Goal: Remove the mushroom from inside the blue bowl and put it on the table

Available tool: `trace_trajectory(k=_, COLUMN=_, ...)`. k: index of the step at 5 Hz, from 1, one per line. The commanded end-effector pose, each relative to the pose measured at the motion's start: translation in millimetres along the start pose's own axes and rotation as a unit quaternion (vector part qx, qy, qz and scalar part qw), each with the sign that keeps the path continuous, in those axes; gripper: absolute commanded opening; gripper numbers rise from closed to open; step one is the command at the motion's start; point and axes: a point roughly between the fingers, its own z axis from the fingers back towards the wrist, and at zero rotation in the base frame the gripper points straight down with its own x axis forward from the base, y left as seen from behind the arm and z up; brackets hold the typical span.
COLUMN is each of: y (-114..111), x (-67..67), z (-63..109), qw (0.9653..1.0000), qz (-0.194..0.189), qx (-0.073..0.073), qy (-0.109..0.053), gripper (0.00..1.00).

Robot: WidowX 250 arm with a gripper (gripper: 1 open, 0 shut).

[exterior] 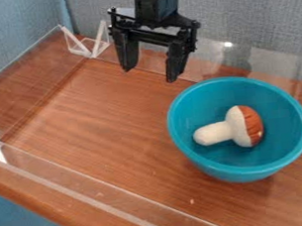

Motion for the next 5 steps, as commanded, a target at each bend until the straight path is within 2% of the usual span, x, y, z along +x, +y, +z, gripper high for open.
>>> trace_trajectory(k=1, y=-15, x=0.9, z=-2.9, qw=0.9993, qz=-0.037, qx=-0.001, qy=0.002, gripper=1.00)
trace_trajectory(k=2, y=-40, x=1.4, z=-12.2, qw=0.9956, qz=-0.093, qx=-0.002, qy=0.010, gripper=1.00)
trace_trajectory(k=3, y=-90, x=-0.3, z=-19.1, qw=0.9807, qz=-0.196, qx=0.004, qy=0.002, gripper=1.00)
trace_trajectory(k=4, y=-134, x=-10.5, z=-24.0, qw=0.9604, qz=-0.278, qx=0.016, qy=-0.012, gripper=1.00)
trace_trajectory(k=5, y=-130, x=-12.3, z=-37.8, qw=0.9588, qz=-0.284, qx=0.019, qy=-0.002, gripper=1.00)
